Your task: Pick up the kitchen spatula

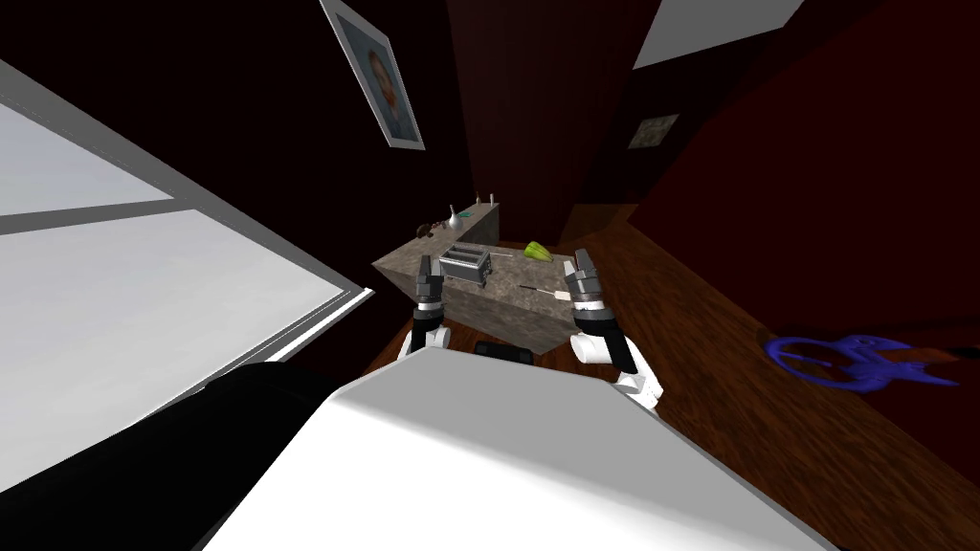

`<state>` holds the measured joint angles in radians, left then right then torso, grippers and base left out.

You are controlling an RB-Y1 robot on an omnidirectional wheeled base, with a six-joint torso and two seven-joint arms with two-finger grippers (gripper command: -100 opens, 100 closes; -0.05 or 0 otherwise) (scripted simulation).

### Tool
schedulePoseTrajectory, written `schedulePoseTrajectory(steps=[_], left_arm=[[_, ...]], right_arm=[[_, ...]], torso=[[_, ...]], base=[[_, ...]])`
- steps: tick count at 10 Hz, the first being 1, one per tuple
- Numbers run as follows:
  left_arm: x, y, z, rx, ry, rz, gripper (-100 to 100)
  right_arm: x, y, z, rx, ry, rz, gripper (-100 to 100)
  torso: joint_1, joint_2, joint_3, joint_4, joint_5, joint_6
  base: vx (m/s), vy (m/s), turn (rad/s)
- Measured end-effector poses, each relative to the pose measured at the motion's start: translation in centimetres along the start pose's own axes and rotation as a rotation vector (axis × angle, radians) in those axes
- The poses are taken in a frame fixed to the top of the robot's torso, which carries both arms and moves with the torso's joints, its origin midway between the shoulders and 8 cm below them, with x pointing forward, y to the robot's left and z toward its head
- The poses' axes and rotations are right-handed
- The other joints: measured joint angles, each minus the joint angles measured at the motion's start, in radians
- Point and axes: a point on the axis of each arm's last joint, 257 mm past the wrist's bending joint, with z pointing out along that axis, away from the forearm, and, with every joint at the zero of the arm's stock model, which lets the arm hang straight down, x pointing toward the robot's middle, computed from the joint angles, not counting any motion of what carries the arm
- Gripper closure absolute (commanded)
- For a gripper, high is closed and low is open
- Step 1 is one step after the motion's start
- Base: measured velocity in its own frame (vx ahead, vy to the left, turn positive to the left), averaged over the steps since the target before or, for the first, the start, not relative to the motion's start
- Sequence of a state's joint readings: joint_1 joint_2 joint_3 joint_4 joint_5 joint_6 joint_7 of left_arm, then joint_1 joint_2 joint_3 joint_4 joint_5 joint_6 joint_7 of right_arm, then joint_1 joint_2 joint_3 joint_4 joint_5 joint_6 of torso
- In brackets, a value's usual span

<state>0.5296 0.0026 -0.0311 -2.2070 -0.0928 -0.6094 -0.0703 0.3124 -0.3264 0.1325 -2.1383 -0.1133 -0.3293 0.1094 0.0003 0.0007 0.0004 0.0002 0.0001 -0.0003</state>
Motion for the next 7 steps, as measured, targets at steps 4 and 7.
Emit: schedulePoseTrajectory(steps=[4, 7], left_arm=[[0.0, 0.0, 0.0, 0.000, 0.000, 0.000, 0], [0.0, 0.0, 0.0, 0.000, 0.000, 0.000, 0]], right_arm=[[2.0, -1.5, 0.3, 0.020, 0.112, -0.059, -100], [3.1, -2.8, 0.1, 0.037, 0.197, -0.114, -100]], torso=[[0.000, 0.000, 0.000, 0.000, 0.000, 0.000], [0.000, 0.000, 0.000, 0.000, 0.000, 0.001]], base=[[-0.014, 0.010, 0.101], [-0.016, 0.012, 0.129]])
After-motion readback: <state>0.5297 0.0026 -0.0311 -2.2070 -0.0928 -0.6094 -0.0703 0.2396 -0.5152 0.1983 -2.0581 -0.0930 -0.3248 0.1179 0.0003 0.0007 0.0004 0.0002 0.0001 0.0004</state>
